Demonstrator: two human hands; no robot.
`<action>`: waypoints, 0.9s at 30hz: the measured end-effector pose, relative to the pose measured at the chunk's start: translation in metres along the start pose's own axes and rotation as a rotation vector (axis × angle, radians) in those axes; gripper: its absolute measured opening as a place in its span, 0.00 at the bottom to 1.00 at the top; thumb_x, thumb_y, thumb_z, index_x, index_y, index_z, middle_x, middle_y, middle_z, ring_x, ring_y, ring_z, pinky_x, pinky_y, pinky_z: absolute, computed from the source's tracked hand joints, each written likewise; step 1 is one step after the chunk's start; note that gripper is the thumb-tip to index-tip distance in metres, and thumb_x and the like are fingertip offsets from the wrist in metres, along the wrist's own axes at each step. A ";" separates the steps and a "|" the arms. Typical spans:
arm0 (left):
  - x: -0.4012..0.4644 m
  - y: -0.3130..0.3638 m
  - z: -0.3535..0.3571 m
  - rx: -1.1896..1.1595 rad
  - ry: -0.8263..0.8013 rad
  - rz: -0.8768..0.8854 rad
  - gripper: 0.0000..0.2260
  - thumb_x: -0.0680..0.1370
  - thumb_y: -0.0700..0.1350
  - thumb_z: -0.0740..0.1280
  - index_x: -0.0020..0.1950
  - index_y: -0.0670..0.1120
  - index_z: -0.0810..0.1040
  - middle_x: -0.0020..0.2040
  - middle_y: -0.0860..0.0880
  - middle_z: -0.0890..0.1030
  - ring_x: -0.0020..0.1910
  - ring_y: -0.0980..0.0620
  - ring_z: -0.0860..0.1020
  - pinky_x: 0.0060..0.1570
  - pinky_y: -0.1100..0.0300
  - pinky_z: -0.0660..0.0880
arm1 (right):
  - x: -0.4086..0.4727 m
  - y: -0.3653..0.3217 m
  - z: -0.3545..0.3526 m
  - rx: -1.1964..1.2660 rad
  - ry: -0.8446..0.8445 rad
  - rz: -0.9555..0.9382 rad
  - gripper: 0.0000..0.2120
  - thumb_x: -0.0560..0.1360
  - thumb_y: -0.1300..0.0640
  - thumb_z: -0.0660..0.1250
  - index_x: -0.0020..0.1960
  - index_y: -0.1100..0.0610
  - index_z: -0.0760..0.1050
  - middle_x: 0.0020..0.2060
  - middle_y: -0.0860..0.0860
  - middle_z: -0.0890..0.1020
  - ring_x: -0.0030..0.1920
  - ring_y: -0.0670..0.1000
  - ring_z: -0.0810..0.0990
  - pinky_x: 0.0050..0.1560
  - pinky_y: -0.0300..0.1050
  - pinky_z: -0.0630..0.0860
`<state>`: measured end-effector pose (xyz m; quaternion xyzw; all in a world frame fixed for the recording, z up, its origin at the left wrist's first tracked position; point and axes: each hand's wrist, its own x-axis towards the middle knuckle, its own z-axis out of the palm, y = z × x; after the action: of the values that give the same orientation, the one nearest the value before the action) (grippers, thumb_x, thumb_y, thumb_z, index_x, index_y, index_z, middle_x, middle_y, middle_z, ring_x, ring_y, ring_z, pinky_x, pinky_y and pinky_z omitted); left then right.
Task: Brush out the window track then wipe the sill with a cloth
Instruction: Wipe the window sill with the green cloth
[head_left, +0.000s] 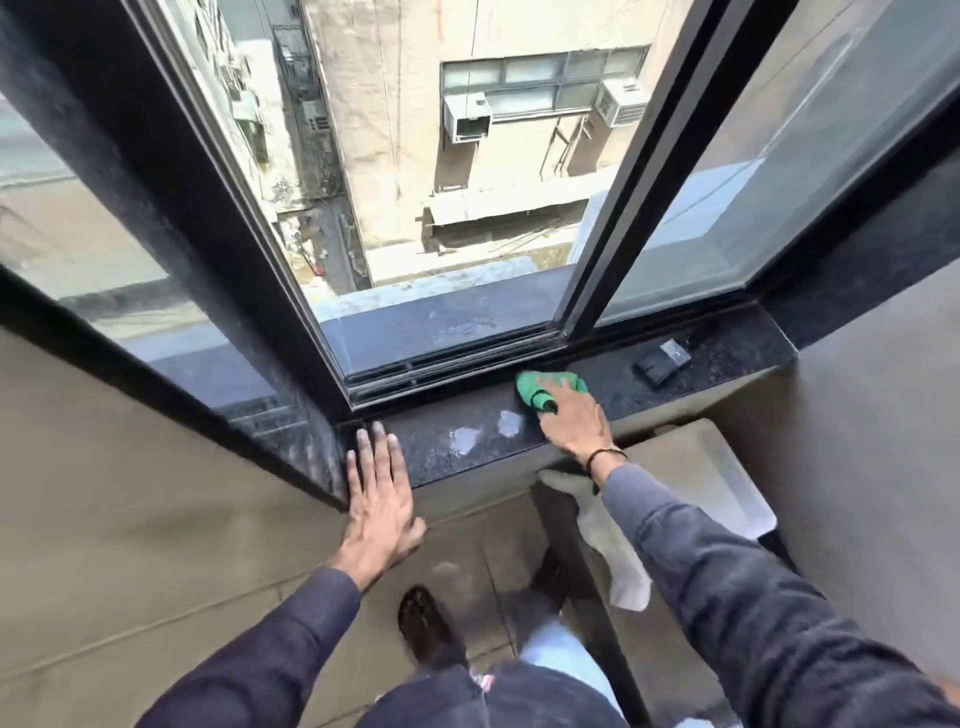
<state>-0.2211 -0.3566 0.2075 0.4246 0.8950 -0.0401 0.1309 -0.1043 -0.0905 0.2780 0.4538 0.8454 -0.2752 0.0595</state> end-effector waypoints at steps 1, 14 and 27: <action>0.000 0.000 0.001 -0.002 0.001 0.002 0.62 0.62 0.62 0.74 0.79 0.30 0.43 0.80 0.28 0.43 0.80 0.26 0.42 0.77 0.30 0.54 | -0.004 -0.006 0.016 -0.048 -0.041 -0.042 0.32 0.71 0.57 0.63 0.75 0.47 0.67 0.76 0.56 0.68 0.74 0.63 0.68 0.74 0.55 0.67; 0.005 -0.003 0.005 0.046 -0.008 0.018 0.62 0.64 0.63 0.75 0.79 0.30 0.43 0.80 0.28 0.43 0.79 0.26 0.41 0.77 0.30 0.52 | -0.073 0.021 0.015 0.458 0.157 0.104 0.21 0.61 0.53 0.67 0.52 0.51 0.85 0.46 0.52 0.89 0.50 0.54 0.85 0.54 0.49 0.80; 0.005 -0.002 0.001 0.155 -0.030 -0.013 0.63 0.60 0.65 0.75 0.79 0.31 0.48 0.80 0.29 0.51 0.80 0.28 0.52 0.77 0.34 0.53 | -0.044 -0.077 0.080 0.199 -0.165 -0.249 0.34 0.64 0.59 0.60 0.70 0.48 0.75 0.73 0.55 0.73 0.74 0.58 0.69 0.77 0.51 0.61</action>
<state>-0.2259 -0.3545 0.2051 0.4270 0.8899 -0.1164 0.1108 -0.1522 -0.1979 0.2571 0.3253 0.8558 -0.3992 0.0490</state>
